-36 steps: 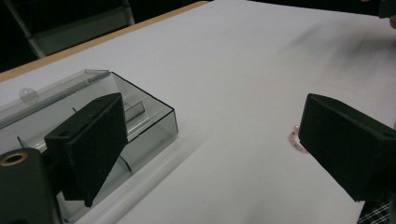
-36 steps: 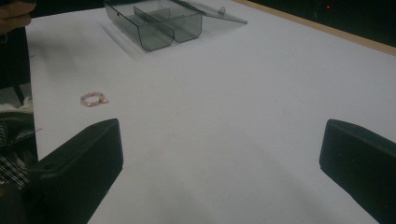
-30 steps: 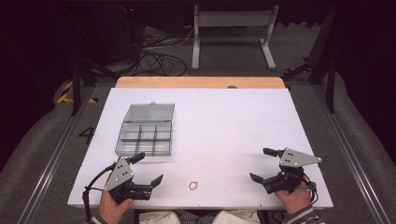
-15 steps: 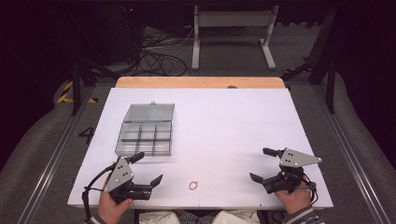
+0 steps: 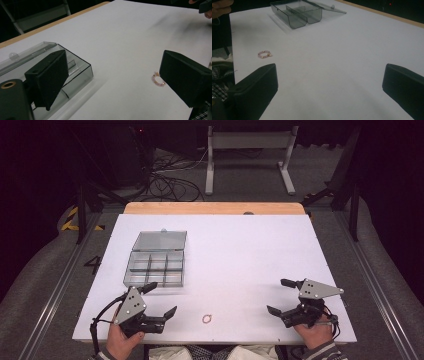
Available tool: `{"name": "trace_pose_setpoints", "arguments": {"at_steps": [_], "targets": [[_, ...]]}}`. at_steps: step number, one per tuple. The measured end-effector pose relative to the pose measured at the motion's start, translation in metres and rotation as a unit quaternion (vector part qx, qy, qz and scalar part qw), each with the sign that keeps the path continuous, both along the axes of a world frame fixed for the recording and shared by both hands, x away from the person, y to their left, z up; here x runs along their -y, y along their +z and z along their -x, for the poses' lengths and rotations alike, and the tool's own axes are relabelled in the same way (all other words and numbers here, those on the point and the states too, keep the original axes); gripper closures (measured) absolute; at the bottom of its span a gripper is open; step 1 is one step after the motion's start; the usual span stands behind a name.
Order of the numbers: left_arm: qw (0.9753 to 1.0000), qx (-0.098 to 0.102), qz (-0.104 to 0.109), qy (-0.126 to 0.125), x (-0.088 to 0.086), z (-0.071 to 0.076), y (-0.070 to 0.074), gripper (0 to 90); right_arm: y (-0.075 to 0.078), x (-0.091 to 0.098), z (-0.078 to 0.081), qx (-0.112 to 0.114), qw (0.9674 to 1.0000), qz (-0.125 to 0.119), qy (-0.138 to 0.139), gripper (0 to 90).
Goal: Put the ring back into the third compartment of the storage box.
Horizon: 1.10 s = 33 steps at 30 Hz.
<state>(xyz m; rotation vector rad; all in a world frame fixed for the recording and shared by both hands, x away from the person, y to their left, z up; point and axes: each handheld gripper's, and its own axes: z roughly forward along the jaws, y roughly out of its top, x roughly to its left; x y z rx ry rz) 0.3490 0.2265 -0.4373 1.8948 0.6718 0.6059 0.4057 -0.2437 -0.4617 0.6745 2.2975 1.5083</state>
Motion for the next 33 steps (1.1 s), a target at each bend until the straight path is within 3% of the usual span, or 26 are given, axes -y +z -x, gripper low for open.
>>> {"name": "trace_pose_setpoints", "arguments": {"at_steps": [18,24,33], "targets": [[0.9995,-0.016,-0.005,-0.027,0.023,-0.01,0.006,9.2,-0.001,-0.001,-0.001,-0.002,1.0,0.001,0.004,0.9],[0.999,-0.029,-0.004,-0.033,0.033,-0.015,0.006,9.4,-0.001,0.0,0.0,-0.001,1.0,-0.002,0.005,0.9],[0.9982,-0.033,-0.018,-0.046,0.051,-0.018,0.006,9.6,0.0,0.0,0.0,-0.001,1.0,-0.003,0.008,1.3]]}}
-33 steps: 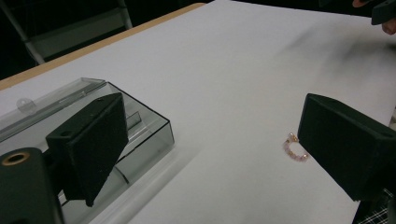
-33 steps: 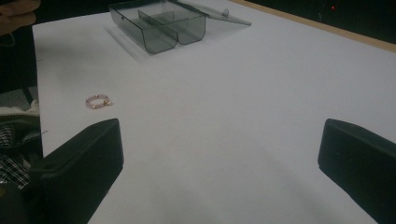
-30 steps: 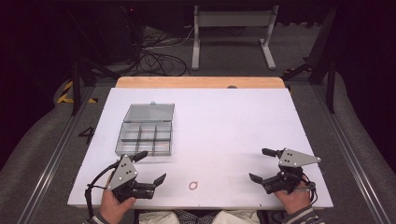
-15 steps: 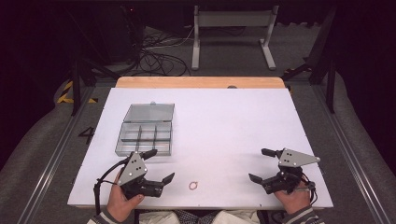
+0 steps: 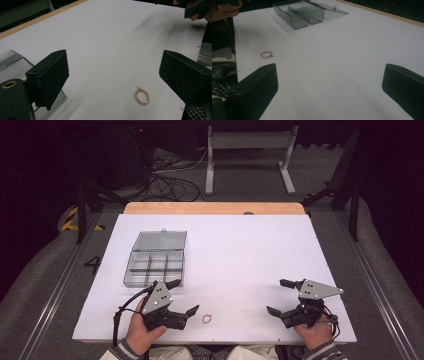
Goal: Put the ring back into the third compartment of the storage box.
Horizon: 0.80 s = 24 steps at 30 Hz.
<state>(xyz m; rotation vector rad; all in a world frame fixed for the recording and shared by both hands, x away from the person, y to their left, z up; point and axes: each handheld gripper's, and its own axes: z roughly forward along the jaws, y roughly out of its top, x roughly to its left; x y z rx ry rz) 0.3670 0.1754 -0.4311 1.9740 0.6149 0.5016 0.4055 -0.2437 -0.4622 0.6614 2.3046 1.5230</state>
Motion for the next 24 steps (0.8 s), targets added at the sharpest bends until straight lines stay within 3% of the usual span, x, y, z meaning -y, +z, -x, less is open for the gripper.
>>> {"name": "trace_pose_setpoints", "arguments": {"at_steps": [15,17,24], "targets": [[0.9997,-0.011,-0.008,-0.018,0.018,-0.005,0.0,10.4,-0.001,-0.001,0.0,-0.003,1.0,0.001,0.004,1.5],[0.9994,-0.029,-0.011,-0.018,0.021,-0.006,0.0,10.9,-0.001,-0.001,0.0,-0.003,1.0,0.001,0.005,1.5],[0.9985,-0.048,-0.008,-0.024,0.021,-0.008,0.0,14.1,-0.001,-0.001,0.0,-0.003,1.0,0.001,0.005,1.5]]}}
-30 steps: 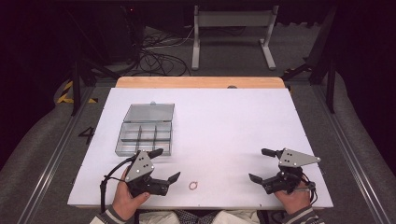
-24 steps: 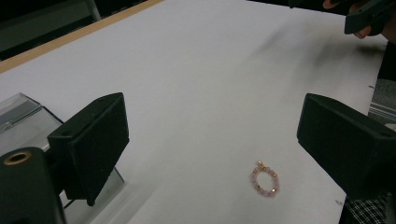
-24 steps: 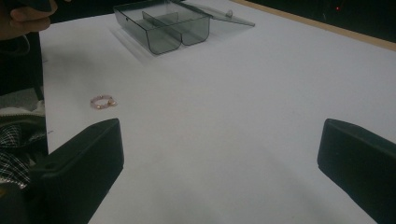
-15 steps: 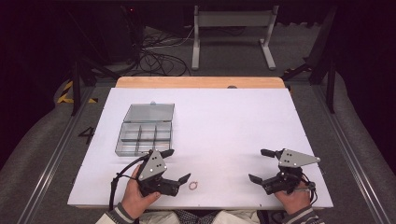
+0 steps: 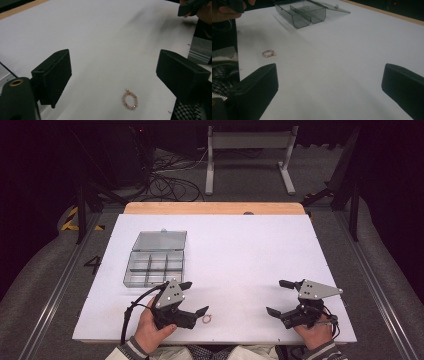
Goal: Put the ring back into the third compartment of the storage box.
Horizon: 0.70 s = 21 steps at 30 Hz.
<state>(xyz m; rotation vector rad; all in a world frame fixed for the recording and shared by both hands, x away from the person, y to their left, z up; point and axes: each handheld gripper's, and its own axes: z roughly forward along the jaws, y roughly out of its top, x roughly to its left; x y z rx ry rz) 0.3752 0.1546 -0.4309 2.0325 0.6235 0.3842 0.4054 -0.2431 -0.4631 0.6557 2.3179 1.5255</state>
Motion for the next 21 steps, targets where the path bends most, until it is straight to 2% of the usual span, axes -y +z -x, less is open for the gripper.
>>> {"name": "trace_pose_setpoints", "arguments": {"at_steps": [3,6,7,9,10,11,12,13,14,15,16,18,21], "targets": [[1.0,-0.003,0.002,-0.006,-0.001,0.0,0.001,17.4,0.0,0.0,0.0,-0.001,1.0,0.0,0.001,1.6],[0.9999,0.0,-0.016,0.001,0.001,0.001,0.001,22.6,0.0,0.0,0.0,-0.001,1.0,-0.001,0.001,1.6],[0.9999,0.0,-0.016,0.001,0.001,0.001,0.001,25.0,0.0,0.0,0.0,-0.001,1.0,-0.001,0.001,1.6],[0.9998,-0.012,-0.016,-0.006,0.001,0.0,0.001,27.9,0.0,0.0,0.0,-0.001,1.0,-0.001,0.001,1.6],[0.9998,-0.012,-0.016,-0.006,0.001,0.0,0.001,29.6,0.0,0.0,0.0,-0.001,1.0,-0.001,0.001,1.6],[0.9995,-0.026,-0.014,-0.013,0.001,-0.002,0.0,31.4,0.0,0.0,0.0,0.0,1.0,-0.001,0.001,1.6],[0.9995,-0.026,-0.014,-0.013,0.001,-0.002,0.0,32.3,0.0,0.0,0.0,0.0,1.0,-0.001,0.001,1.6],[0.9989,-0.041,-0.013,-0.018,0.002,-0.004,0.0,32.8,0.0,0.0,0.0,0.0,1.0,-0.001,0.001,1.7],[0.9989,-0.041,-0.013,-0.018,0.002,-0.004,0.0,33.1,0.0,0.0,0.0,0.0,1.0,-0.001,0.001,1.7],[0.9977,-0.062,-0.013,-0.022,0.003,-0.007,-0.001,33.5,0.0,0.0,0.0,0.0,1.0,-0.001,0.002,1.7],[0.9977,-0.062,-0.013,-0.022,0.003,-0.007,-0.001,33.9,0.0,0.0,0.0,0.0,1.0,-0.001,0.002,1.7],[0.9964,-0.079,-0.022,-0.019,0.005,-0.009,-0.003,34.1,0.0,0.0,0.001,0.0,1.0,-0.001,0.002,1.7],[0.9949,-0.093,-0.035,-0.02,0.008,-0.011,-0.006,34.5,0.0,0.0,0.0,-0.001,1.0,-0.001,0.003,1.9]]}}
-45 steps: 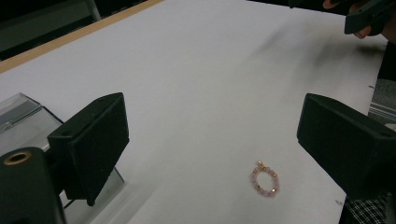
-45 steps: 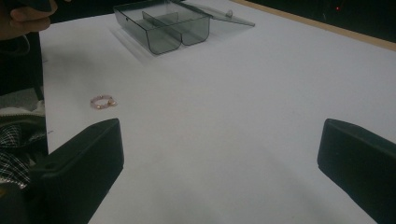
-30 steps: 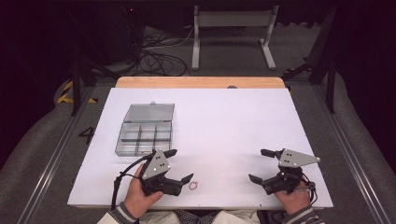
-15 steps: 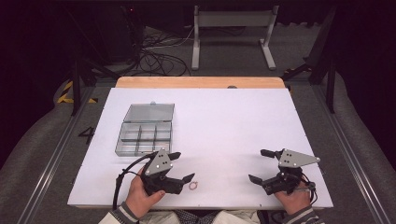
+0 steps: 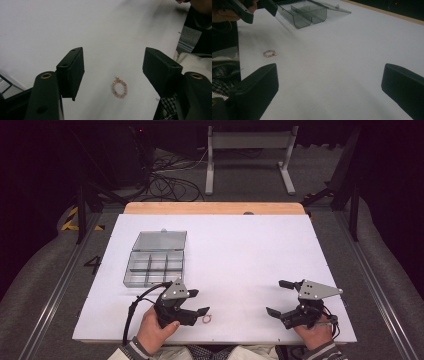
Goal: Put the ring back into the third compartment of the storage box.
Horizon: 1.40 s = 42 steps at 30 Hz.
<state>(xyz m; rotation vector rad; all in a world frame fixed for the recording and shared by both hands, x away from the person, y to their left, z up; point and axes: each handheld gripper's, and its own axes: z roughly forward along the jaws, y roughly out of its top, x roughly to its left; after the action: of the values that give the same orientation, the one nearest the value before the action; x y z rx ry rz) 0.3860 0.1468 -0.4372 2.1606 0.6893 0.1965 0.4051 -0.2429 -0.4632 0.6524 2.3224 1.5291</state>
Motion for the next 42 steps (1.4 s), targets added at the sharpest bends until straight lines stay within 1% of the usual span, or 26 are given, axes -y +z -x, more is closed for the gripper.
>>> {"name": "trace_pose_setpoints", "arguments": {"at_steps": [2,3,6,7,8,9,10,11,12,13,14,16,19,20,21,23,24,25,26,28,29,30,32,40,42], "targets": [[0.9997,-0.018,-0.017,-0.001,0.003,-0.003,-0.005,36.1,0.0,0.0,0.0,0.0,1.0,0.0,0.001,2.1],[0.9997,-0.018,-0.017,-0.001,0.003,-0.003,-0.005,36.2,0.0,0.0,0.0,0.0,1.0,0.0,0.001,2.1],[0.999,-0.031,-0.031,-0.004,0.007,-0.004,-0.008,36.9,0.0,-0.001,0.0,0.001,1.0,0.002,0.003,2.0],[0.999,-0.031,-0.031,-0.004,0.007,-0.004,-0.008,37.2,0.0,-0.001,0.0,0.001,1.0,0.002,0.003,2.1],[0.9988,-0.034,-0.036,-0.005,0.007,-0.004,-0.009,37.2,0.0,-0.001,0.0,0.001,1.0,0.002,0.003,2.1],[0.9984,-0.039,-0.041,-0.006,0.008,-0.004,-0.01,38.1,0.0,-0.001,0.0,0.001,1.0,0.002,0.003,2.1],[0.9978,-0.042,-0.05,-0.009,0.01,-0.005,-0.012,38.6,0.0,-0.001,0.0,0.001,1.0,0.002,0.003,2.1],[0.9974,-0.047,-0.054,-0.01,0.011,-0.005,-0.013,38.8,0.0,-0.001,0.0,0.001,1.0,0.003,0.004,2.1],[0.9974,-0.047,-0.054,-0.01,0.011,-0.005,-0.013,39.5,0.0,-0.001,0.0,0.001,1.0,0.004,0.004,2.1],[0.9968,-0.049,-0.062,-0.012,0.012,-0.006,-0.013,39.5,0.0,-0.001,0.0,0.001,1.0,0.004,0.004,2.1],[0.9958,-0.057,-0.071,-0.013,0.013,-0.006,-0.015,41.1,0.0,-0.001,0.0,0.001,1.0,0.004,0.004,2.1],[0.9956,-0.058,-0.072,-0.016,0.014,-0.006,-0.016,41.8,0.0,-0.001,0.0,0.002,1.0,0.005,0.005,2.2],[0.9942,-0.062,-0.087,-0.012,0.016,-0.007,-0.018,42.8,-0.001,-0.002,0.0,0.0,1.0,0.007,0.006,2.2],[0.9942,-0.062,-0.087,-0.012,0.016,-0.007,-0.018,43.3,-0.001,-0.002,0.0,0.0,1.0,0.007,0.006,2.2],[0.9933,-0.064,-0.095,-0.013,0.018,-0.007,-0.019,44.0,-0.001,-0.003,0.0,0.0,0.9999,0.008,0.008,2.2],[0.9933,-0.066,-0.094,-0.013,0.019,-0.007,-0.02,44.5,-0.001,-0.003,0.0,0.0,0.9999,0.01,0.007,2.3],[0.9923,-0.068,-0.102,-0.014,0.02,-0.007,-0.021,45.2,-0.001,-0.003,0.0,0.0,0.9999,0.01,0.007,2.3],[0.9923,-0.068,-0.102,-0.014,0.02,-0.007,-0.021,45.4,-0.001,-0.003,0.0,0.0,0.9999,0.01,0.007,2.2],[0.9911,-0.072,-0.111,-0.016,0.022,-0.006,-0.022,45.6,-0.001,-0.003,0.0,0.0,0.9999,0.008,0.008,2.3],[0.9909,-0.073,-0.111,-0.018,0.023,-0.006,-0.023,45.8,-0.001,-0.003,0.0,0.0,0.9999,0.009,0.008,2.3],[0.9905,-0.071,-0.116,-0.019,0.024,-0.006,-0.023,46.4,-0.001,-0.003,0.0,0.0,0.9999,0.01,0.007,2.3],[0.9893,-0.072,-0.125,-0.021,0.025,-0.005,-0.024,46.6,-0.001,-0.003,0.0,-0.001,0.9999,0.01,0.008,2.3],[0.9885,-0.074,-0.13,-0.025,0.027,-0.005,-0.025,46.8,-0.002,-0.003,0.0,-0.001,0.9999,0.012,0.008,2.3],[0.9884,-0.074,-0.13,-0.026,0.029,-0.006,-0.027,49.5,-0.002,-0.003,0.0,0.0,0.9999,0.011,0.008,2.4],[0.9884,-0.077,-0.129,-0.026,0.03,-0.007,-0.027,53.5,-0.002,-0.003,0.0,-0.001,0.9999,0.012,0.009,2.4]]}}
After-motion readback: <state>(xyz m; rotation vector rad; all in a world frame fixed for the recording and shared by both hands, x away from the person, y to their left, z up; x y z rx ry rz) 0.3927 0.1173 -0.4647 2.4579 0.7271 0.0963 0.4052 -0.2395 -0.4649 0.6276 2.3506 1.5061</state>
